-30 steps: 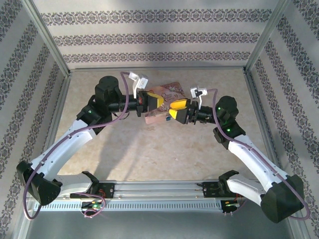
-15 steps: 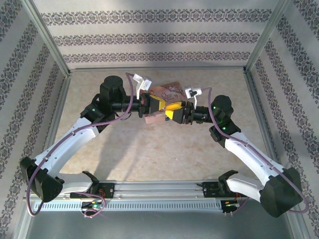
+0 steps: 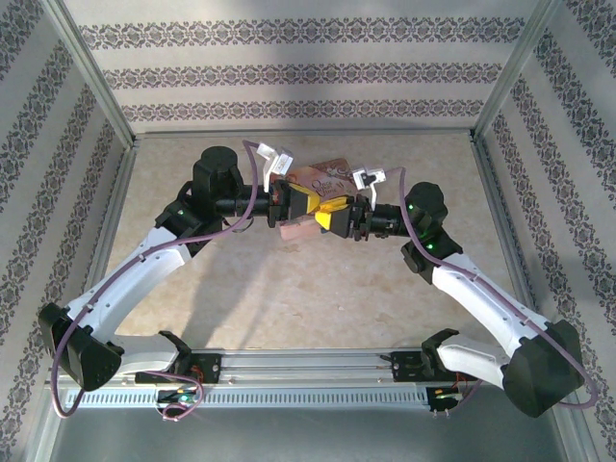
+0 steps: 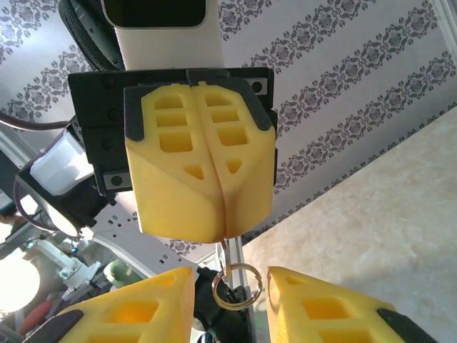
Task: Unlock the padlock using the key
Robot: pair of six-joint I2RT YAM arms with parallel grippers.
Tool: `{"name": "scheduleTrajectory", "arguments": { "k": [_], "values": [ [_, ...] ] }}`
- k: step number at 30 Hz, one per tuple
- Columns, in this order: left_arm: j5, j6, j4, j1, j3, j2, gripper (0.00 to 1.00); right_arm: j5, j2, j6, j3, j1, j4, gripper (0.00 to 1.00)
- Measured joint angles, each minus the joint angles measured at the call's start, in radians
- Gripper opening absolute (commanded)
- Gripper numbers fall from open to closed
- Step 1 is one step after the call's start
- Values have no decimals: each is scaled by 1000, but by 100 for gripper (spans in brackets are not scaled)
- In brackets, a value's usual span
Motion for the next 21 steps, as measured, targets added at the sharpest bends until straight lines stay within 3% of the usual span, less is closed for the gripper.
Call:
{"name": "scheduleTrajectory", "arguments": {
  "k": [15,18,21],
  "values": [
    [0,0,-1,0,0,0,0,32,-1,0,7,6,-1,19],
    [0,1,-1,0,0,0,0,38,-1,0,7,6,-1,20],
    [0,5,-4,0,0,0,0,40,-1,2,7,5,-1,27]
  ]
}}
